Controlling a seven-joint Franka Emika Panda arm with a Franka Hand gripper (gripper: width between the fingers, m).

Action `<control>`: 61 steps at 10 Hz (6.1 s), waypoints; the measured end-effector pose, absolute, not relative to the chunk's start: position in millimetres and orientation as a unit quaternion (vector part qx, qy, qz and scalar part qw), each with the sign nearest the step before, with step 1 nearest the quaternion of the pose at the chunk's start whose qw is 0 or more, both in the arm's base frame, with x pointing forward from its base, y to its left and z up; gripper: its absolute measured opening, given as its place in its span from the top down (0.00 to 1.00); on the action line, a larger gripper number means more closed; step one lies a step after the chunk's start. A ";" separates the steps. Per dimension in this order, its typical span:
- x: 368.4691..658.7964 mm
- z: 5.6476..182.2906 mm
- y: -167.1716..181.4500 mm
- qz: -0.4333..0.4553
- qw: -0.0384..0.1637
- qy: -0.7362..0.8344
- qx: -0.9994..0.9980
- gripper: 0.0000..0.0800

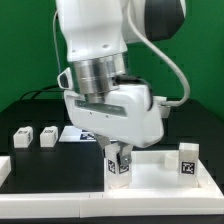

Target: Assemble square table

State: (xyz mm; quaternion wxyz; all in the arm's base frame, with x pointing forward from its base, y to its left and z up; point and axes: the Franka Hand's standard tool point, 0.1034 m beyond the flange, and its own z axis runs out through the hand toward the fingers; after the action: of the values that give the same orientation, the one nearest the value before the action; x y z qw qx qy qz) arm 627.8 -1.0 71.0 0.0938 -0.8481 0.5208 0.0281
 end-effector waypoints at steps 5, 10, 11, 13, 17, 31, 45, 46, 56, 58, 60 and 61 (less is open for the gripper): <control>625.7 70.0 2.1 0.042 0.097 0.581 -0.807 0.63; 619.9 68.6 6.3 0.029 0.091 0.290 -0.952 0.20; 619.9 68.7 7.0 0.026 0.091 0.260 -0.961 0.19; 620.3 70.6 11.5 0.011 0.050 0.064 -0.997 0.19; 620.5 69.3 10.8 0.002 0.035 -0.082 -0.996 0.19; 621.6 67.6 13.8 -0.007 0.060 0.525 -0.849 0.63; 623.0 66.3 8.2 0.050 0.100 0.826 -0.553 0.21; 623.0 66.9 9.9 0.050 0.101 0.824 -0.555 0.19; 615.0 93.0 17.7 0.046 0.116 0.800 -0.587 0.19; 612.7 94.9 16.3 0.037 0.125 0.758 -0.639 0.19; 610.3 100.4 12.5 0.015 0.133 0.649 -0.749 0.19; 611.1 102.9 13.1 0.007 0.134 0.606 -0.784 0.19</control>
Offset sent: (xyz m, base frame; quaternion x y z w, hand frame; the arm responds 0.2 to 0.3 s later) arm 0.0000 0.0000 0.0000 0.0000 0.0000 0.1296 0.9916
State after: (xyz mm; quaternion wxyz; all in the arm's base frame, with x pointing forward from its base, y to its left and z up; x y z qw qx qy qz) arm 611.1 13.1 102.9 0.1344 -0.7839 0.6062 0.0067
